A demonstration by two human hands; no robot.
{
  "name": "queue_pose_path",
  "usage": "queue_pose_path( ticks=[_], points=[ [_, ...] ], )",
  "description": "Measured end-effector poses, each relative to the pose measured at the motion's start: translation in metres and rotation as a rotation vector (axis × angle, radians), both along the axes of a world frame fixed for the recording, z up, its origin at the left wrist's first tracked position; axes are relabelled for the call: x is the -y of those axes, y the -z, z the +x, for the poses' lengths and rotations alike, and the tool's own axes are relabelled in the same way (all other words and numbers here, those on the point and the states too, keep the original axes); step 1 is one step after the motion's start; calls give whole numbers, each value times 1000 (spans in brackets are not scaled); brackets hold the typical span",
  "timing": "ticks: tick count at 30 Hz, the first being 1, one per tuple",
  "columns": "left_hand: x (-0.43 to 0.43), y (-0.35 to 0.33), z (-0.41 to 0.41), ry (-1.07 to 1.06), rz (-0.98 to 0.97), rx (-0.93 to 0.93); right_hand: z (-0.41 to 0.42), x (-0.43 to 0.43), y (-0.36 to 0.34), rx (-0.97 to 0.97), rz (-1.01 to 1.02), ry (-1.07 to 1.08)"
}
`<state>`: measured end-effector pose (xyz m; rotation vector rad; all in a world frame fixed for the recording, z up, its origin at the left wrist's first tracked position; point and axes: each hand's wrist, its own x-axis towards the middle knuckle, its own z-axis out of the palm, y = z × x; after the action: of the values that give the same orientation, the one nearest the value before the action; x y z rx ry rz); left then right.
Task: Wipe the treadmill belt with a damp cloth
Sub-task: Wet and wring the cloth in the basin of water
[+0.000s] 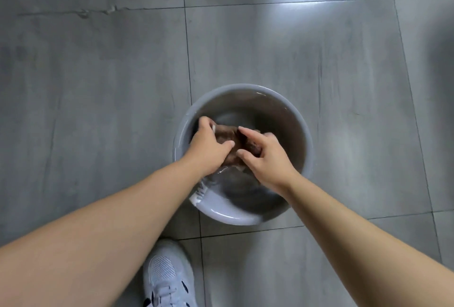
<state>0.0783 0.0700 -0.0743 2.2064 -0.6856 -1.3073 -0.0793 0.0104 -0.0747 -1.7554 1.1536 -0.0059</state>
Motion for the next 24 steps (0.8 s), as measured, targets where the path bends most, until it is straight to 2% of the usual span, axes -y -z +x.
queue_pose_path(
  ticks=[3,6,10,14,16,18,20,24],
  points=[
    [10,13,-4,27,-17,4,-2,10,16,-76,-22,-76],
    [12,23,-2,171,1,-13,-7,17,27,-126,-53,-111],
    [12,24,6,291,44,68,-2,13,36,-175,-95,-119],
    [10,24,2,248,66,169,5,11,35,-210,-148,-126],
    [6,21,1,141,34,97,7,15,28,-213,-78,-92],
    [1,16,2,79,-1,-6,7,17,19,-154,99,10],
    [-5,4,8,98,-48,-72,4,20,7,-51,243,61],
    [-22,-27,15,189,-113,-155,-7,22,-25,46,312,-29]
  ],
)
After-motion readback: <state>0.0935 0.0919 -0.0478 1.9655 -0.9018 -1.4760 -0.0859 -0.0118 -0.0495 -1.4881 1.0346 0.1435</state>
